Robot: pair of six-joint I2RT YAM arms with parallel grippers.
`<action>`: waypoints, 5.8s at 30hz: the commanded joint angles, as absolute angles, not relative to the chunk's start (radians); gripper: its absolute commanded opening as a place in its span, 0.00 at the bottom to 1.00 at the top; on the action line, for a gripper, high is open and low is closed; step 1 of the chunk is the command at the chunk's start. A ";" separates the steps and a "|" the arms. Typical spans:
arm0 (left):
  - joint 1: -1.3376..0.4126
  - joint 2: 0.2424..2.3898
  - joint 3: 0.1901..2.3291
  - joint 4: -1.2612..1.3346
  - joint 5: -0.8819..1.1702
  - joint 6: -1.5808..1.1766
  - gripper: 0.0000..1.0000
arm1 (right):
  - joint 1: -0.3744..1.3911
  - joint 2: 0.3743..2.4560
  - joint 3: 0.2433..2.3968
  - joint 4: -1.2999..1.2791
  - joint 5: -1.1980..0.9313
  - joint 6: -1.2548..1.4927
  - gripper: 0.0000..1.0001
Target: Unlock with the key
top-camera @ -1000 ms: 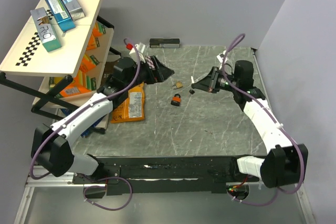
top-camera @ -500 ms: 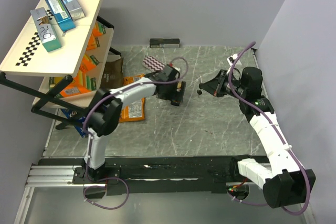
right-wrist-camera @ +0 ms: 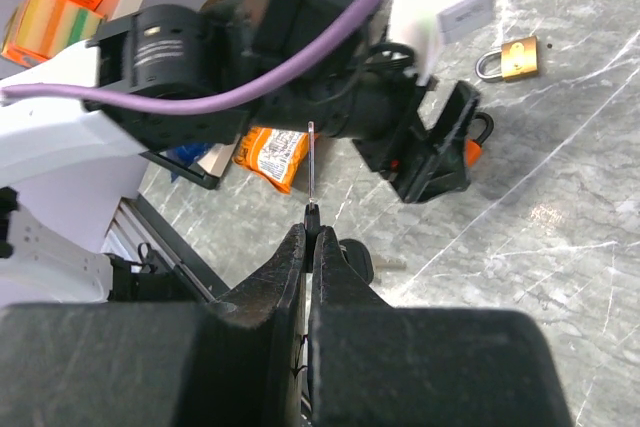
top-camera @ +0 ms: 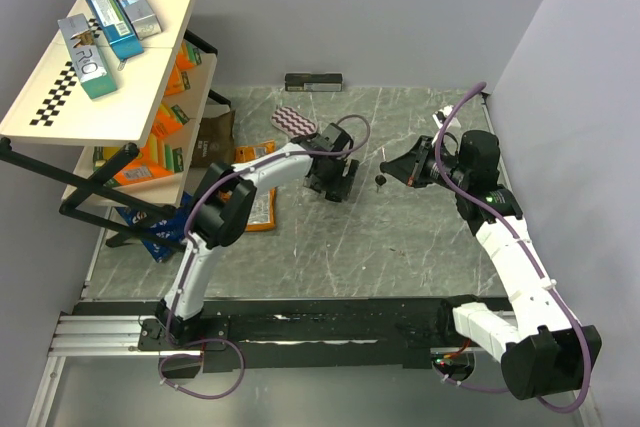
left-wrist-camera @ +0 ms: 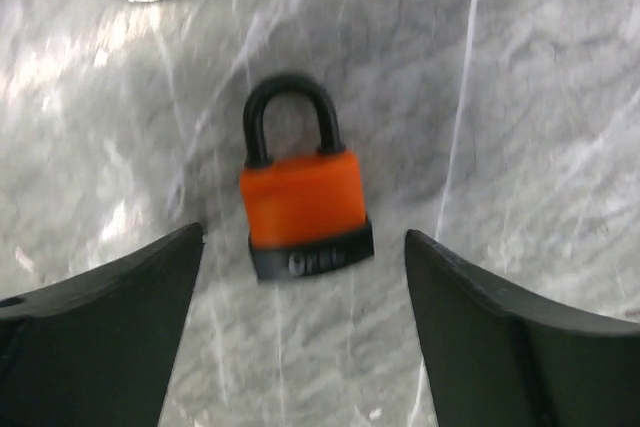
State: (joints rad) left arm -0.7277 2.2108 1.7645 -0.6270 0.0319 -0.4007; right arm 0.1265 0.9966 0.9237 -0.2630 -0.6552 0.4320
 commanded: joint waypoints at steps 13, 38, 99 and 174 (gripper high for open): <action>-0.750 2.347 1.913 -0.730 -0.066 -0.296 0.69 | 0.126 0.983 0.934 -0.238 -0.663 0.423 0.00; -0.607 1.978 1.772 -0.405 0.302 -0.915 0.01 | 0.264 1.043 0.989 -0.354 -0.522 0.318 0.00; -0.640 1.776 1.479 -0.164 0.367 -1.138 0.01 | 0.333 1.405 1.154 -0.417 -0.543 0.353 0.00; -0.638 1.784 1.477 -0.137 0.388 -1.143 0.01 | 0.250 1.401 1.203 -0.367 -0.436 0.428 0.00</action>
State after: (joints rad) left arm -0.6300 1.8172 1.4704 -0.1543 0.3241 -1.1393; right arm 0.2871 1.3872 1.1305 -0.4389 -0.5720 0.4217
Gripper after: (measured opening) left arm 0.455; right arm 0.023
